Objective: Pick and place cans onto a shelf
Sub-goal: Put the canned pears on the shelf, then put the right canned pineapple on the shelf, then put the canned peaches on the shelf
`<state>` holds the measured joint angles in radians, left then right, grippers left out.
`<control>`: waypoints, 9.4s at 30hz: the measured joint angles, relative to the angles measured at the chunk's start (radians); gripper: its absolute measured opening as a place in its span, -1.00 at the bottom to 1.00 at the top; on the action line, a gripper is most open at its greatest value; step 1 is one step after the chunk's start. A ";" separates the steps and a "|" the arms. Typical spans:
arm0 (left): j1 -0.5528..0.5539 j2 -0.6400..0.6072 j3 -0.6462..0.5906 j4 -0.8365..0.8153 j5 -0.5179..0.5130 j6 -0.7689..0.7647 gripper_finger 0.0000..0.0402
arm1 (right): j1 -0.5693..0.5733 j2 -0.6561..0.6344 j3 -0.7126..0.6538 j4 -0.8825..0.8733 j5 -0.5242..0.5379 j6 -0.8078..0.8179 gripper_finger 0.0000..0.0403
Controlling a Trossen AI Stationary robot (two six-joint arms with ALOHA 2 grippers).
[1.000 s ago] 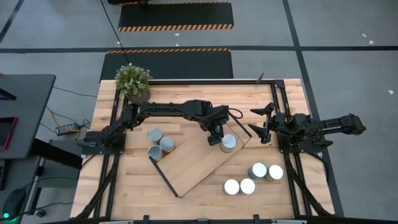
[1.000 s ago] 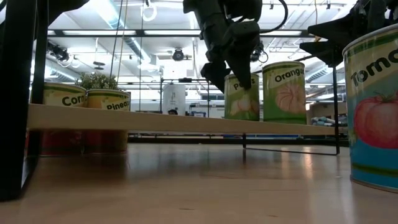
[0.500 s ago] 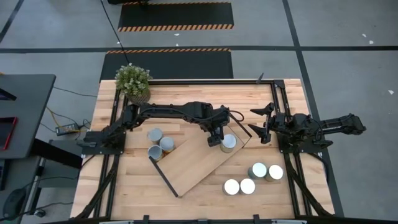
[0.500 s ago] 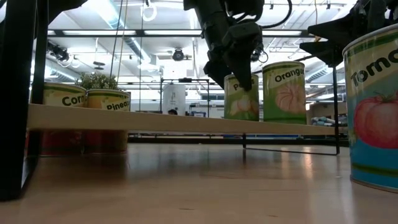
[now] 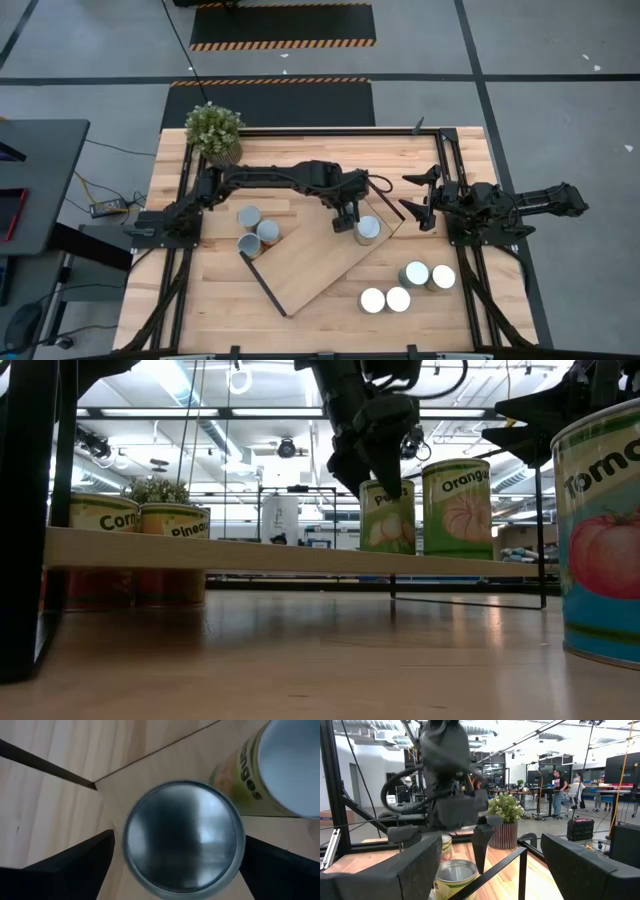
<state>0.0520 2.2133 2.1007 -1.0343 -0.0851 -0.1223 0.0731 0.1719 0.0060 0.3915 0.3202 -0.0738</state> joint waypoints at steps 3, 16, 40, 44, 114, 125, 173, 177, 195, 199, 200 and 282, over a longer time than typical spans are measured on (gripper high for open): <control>0.002 0.000 0.021 -0.022 0.001 0.004 0.98 | 0.000 0.000 0.000 0.000 0.000 0.000 0.72; -0.013 0.001 0.142 -0.088 0.003 0.018 0.97 | 0.000 0.000 0.000 0.000 0.000 0.000 0.72; -0.131 -0.058 -0.032 -0.475 -0.045 -0.178 0.97 | 0.000 0.000 0.000 -0.001 0.000 0.000 0.72; -0.127 -0.117 -0.197 -0.443 -0.020 -0.182 0.97 | 0.000 0.000 0.000 0.000 0.000 0.000 0.72; -0.019 -0.488 -0.638 -0.167 0.022 -0.252 0.65 | 0.000 0.000 0.000 0.000 0.000 0.000 0.72; -0.049 -0.463 -0.497 0.021 0.066 -0.304 0.65 | 0.000 0.000 0.000 0.000 0.000 0.000 0.72; -0.114 -0.248 -0.303 -0.010 0.052 -0.249 0.92 | 0.000 0.000 0.000 0.004 -0.007 0.000 0.72; -0.113 -0.248 -0.303 -0.010 0.052 -0.247 0.98 | 0.000 0.000 0.000 0.004 -0.007 0.000 0.72; -0.096 -0.295 -0.303 -0.061 0.003 -0.212 0.98 | 0.000 0.000 0.000 0.004 -0.007 0.000 0.72; -0.092 -0.313 -0.303 -0.069 0.003 -0.189 0.98 | 0.000 0.000 0.000 0.004 -0.008 0.000 0.72; -0.091 -0.322 -0.303 -0.069 -0.009 -0.184 0.98 | 0.000 0.000 0.000 0.004 -0.008 0.000 0.72; -0.100 -0.447 -0.554 -0.106 -0.140 -0.371 0.98 | 0.000 0.000 0.000 0.009 0.000 0.000 0.72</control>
<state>-0.0475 1.7662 1.5468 -1.1403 -0.2254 -0.4937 0.0734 0.1715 0.0063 0.4004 0.3202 -0.0738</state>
